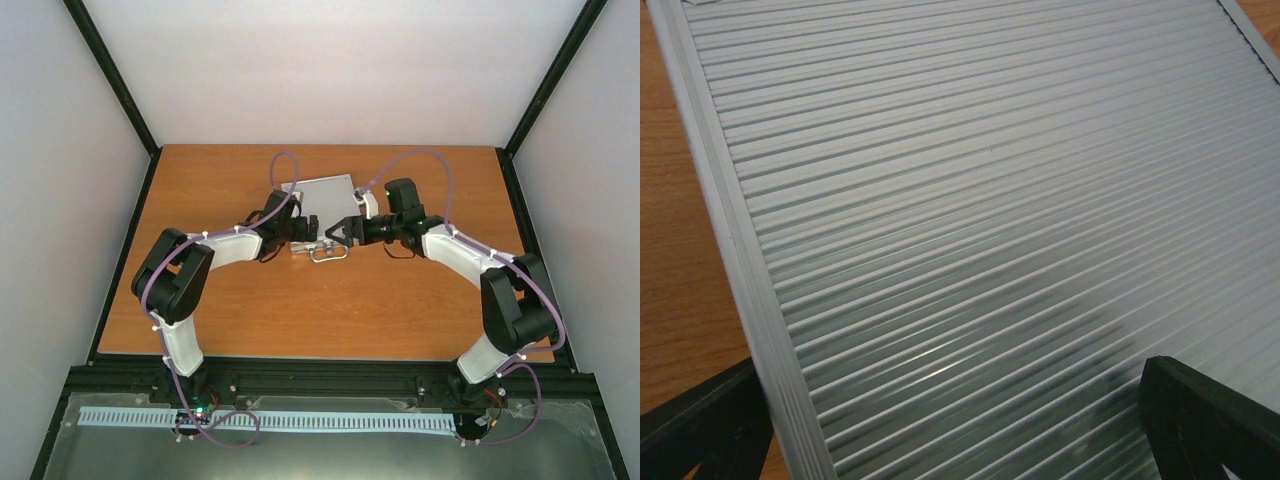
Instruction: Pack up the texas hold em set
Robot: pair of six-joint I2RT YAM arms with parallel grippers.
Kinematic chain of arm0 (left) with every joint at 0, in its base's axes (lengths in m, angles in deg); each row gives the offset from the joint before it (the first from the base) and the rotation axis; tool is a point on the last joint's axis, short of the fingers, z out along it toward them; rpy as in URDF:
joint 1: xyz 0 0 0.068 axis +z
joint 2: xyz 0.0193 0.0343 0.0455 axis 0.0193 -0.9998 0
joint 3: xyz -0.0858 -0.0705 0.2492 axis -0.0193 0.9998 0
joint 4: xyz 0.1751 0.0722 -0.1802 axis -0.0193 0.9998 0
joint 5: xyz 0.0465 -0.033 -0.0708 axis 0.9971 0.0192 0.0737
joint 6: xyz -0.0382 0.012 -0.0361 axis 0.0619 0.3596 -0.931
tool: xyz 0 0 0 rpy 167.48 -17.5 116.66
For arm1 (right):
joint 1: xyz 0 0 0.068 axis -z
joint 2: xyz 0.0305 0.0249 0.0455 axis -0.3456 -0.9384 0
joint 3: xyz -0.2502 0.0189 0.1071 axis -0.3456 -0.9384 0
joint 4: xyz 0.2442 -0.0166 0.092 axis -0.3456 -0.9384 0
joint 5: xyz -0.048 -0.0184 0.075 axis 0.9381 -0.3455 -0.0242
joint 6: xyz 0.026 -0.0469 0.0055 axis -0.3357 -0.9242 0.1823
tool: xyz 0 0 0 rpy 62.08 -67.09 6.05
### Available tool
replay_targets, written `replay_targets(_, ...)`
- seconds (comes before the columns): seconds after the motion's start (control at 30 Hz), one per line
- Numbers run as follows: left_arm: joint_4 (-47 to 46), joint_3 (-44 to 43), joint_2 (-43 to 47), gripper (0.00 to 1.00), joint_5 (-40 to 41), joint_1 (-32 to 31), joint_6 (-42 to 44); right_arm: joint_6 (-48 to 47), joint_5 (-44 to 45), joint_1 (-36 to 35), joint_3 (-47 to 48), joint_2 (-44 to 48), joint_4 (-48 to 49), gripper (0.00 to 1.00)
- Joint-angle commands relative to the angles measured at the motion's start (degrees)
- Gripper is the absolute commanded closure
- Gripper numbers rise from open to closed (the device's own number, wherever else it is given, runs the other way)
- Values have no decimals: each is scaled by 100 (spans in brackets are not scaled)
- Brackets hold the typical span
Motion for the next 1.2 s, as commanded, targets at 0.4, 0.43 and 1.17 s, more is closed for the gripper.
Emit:
replay_targets(0.4, 1388, 227, -646, 0, -574, -239, 418, 58, 2883, -1144, -1128, -533, 906, 97)
replay_targets(0.43, 1390, 223, -645, 0, -586, -239, 417, 91, 3145, -1190, -1157, -574, 1065, 97)
replay_targets(1.17, 1424, 176, -685, 0, -549, -239, 457, 149, 3636, -1262, -899, -1155, 1918, 97)
